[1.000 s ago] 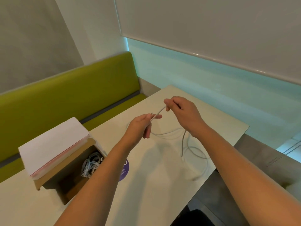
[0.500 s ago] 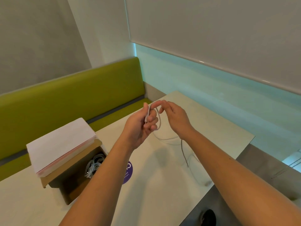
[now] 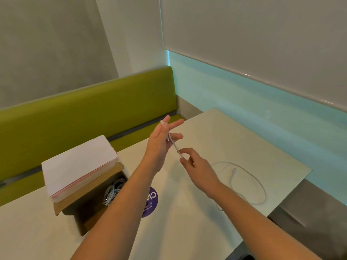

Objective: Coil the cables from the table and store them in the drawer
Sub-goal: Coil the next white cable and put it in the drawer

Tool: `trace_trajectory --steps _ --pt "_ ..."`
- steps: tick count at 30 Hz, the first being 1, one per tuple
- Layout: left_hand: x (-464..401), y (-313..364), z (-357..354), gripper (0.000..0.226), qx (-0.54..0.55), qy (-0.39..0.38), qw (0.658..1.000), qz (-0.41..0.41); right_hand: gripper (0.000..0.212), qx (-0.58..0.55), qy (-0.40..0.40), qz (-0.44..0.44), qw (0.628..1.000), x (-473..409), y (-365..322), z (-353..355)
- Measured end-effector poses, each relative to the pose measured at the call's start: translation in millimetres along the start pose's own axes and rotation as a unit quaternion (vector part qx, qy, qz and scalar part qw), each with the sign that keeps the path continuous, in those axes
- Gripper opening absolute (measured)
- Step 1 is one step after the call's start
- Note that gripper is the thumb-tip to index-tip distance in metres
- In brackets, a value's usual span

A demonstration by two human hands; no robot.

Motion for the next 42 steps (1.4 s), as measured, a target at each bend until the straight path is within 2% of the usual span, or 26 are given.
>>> trace_trajectory --steps 2,4,6,9,11,13,16,19,23,27,31,33,36,39,42 --pt "-1 -1 2 0.04 -0.082 0.001 0.997 -0.012 0.034 0.03 -0.036 0.001 0.999 -1 0 -3" --pt "-1 -3 1 0.04 -0.159 -0.008 0.987 -0.022 0.033 0.056 -0.067 -0.017 0.996 -2 -4 -2" --pt "0 -9 0 0.036 -0.22 -0.016 0.975 -0.024 0.027 0.075 -0.068 -0.037 0.994 -2 -9 4" --pt "3 -20 7 0.033 -0.317 -0.026 0.948 -0.017 0.043 0.113 -0.048 -0.053 0.991 -2 -19 22" --pt "4 -29 14 0.028 -0.341 -0.05 0.939 -0.007 0.054 0.107 -0.029 -0.049 0.993 -4 -24 38" --pt "5 -34 17 0.025 -0.337 -0.08 0.938 0.018 0.048 0.081 -0.027 -0.047 0.995 -4 -31 52" --pt "9 -34 15 0.028 -0.305 -0.099 0.946 0.045 0.026 0.015 -0.031 -0.046 0.998 -3 -42 69" --pt "12 -24 11 0.035 -0.24 -0.106 0.963 0.066 0.026 -0.037 -0.027 -0.039 0.998 -7 -43 80" --pt "12 -15 2 0.038 -0.189 -0.133 0.968 0.093 0.02 -0.03 -0.014 -0.018 0.999 -17 -33 81" --pt "21 -10 -7 0.038 -0.03 -0.174 0.978 0.114 0.014 -0.068 0.04 -0.001 0.997 -19 -16 77" --pt "25 -12 -15 0.031 0.131 -0.193 0.96 0.155 0.015 -0.069 0.093 0.014 0.993 -16 -12 70" --pt "25 -12 -18 0.026 0.212 -0.186 0.947 0.155 0.014 -0.062 0.101 0.024 0.993 -13 -10 61" --pt "22 -10 -19 0.025 0.296 -0.161 0.934 0.123 0.018 -0.048 0.073 0.029 0.996 -8 -6 45" --pt "16 -9 -16 0.028 0.289 -0.094 0.949 0.084 0.027 -0.031 0.041 0.006 0.999 -3 -1 32" --pt "9 -7 -13 0.032 0.232 -0.022 0.972 0.04 0.034 0.011 0.022 -0.042 0.999 3 4 27"
Point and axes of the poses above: each hand's wrist, its own x-axis away from the middle knuckle, its own z-axis out of the back of the hand, y = z × x, the point moved 4 cm from there along -x, towards the middle knuckle, and after that the axes turned 4 degrees about -y, right-handed, at the moved point
